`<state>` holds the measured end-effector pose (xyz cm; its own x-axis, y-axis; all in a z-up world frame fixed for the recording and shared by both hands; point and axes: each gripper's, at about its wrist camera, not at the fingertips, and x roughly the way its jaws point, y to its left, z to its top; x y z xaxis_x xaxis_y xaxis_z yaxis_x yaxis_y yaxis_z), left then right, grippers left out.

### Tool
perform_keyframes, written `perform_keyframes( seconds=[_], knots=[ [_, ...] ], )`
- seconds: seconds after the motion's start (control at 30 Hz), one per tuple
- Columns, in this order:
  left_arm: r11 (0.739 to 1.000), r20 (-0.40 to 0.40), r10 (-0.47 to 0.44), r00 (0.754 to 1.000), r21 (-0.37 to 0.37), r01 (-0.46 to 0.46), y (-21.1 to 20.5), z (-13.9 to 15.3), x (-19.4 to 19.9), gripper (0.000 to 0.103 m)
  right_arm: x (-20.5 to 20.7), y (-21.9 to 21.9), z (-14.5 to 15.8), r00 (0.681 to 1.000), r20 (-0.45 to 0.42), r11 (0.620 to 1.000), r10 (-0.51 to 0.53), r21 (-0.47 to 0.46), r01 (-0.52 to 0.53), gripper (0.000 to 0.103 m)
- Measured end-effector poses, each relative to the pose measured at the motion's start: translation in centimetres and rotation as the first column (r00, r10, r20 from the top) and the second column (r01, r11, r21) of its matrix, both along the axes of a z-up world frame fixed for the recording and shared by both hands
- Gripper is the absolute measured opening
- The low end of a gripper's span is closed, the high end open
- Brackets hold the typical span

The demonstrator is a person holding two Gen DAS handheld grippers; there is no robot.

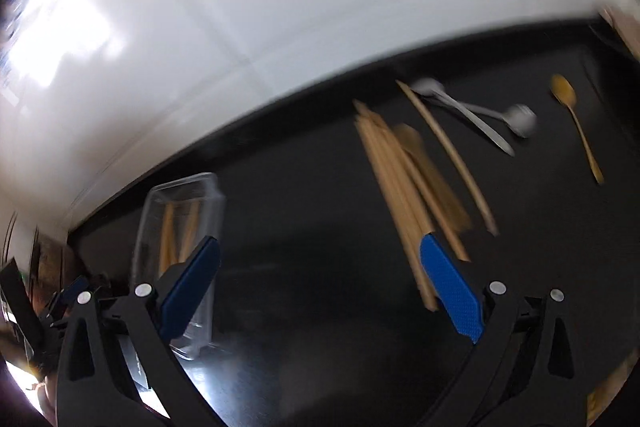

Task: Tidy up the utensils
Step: 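Move both open tools back over the chopsticks on the black tray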

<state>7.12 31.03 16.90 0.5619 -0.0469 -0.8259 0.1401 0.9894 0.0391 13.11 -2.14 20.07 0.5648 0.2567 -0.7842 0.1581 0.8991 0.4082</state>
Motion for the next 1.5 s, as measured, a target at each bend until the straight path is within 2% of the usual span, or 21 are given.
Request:
perform_keyframes(
  seconds=[0.1, 0.27, 0.37, 0.5, 0.63, 0.83, 1.1, 1.27, 1.4, 1.5],
  knots=[
    [0.999, -0.024, -0.043, 0.999, -0.004, 0.043, -3.5, -0.5, 1.0, 0.097, -1.8, -4.5, -1.3, 0.994, -0.059, 0.996, -0.087, 0.011, 0.088, 0.097],
    [0.989, -0.052, -0.145, 0.988, -0.017, 0.144, -10.9, -1.2, 1.8, 0.097, -4.3, -10.1, -1.7, 0.986, -0.077, 0.989, -0.147, -0.034, 0.145, 0.097],
    [0.984, -0.079, -0.178, 0.981, -0.030, 0.176, -15.1, -2.1, 2.1, 0.097, -4.8, -13.0, -2.4, 0.982, -0.096, 0.987, -0.161, -0.036, 0.158, 0.097],
    [0.977, -0.145, -0.201, 0.969, -0.105, 0.187, -19.6, -3.6, 2.4, 0.097, -4.9, -16.9, -3.2, 0.979, -0.121, 0.985, -0.165, -0.068, 0.158, 0.097],
    [0.977, -0.198, -0.203, 0.959, -0.108, 0.184, -23.2, -5.3, 2.0, 0.097, -3.6, -19.9, -4.3, 0.979, -0.156, 0.989, -0.135, -0.076, 0.124, 0.097],
    [0.988, -0.270, -0.149, 0.951, -0.087, 0.130, -27.0, -8.2, 2.2, 0.097, -0.4, -21.3, -6.8, 0.976, -0.216, 0.995, -0.005, -0.098, -0.017, 0.097],
    [0.998, -0.330, -0.017, 0.944, -0.057, -0.002, -29.0, -10.8, 4.2, 0.097, 2.9, -21.3, -9.8, 0.942, -0.285, 0.975, 0.180, -0.076, -0.209, 0.097],
    [0.997, -0.344, 0.069, 0.936, 0.006, -0.071, -29.2, -11.6, 5.4, 0.097, 5.1, -19.2, -9.3, 0.921, -0.269, 0.944, 0.280, -0.098, -0.316, 0.097],
    [0.992, -0.353, 0.122, 0.927, 0.005, -0.129, -28.3, -12.0, 6.5, 0.097, 7.2, -16.6, -9.0, 0.900, -0.251, 0.915, 0.357, -0.099, -0.391, 0.097],
    [0.991, -0.374, 0.125, 0.919, 0.013, -0.129, -28.1, -12.7, 7.4, 0.097, 8.3, -15.5, -9.6, 0.887, -0.261, 0.905, 0.380, -0.095, -0.415, 0.097]
  ],
)
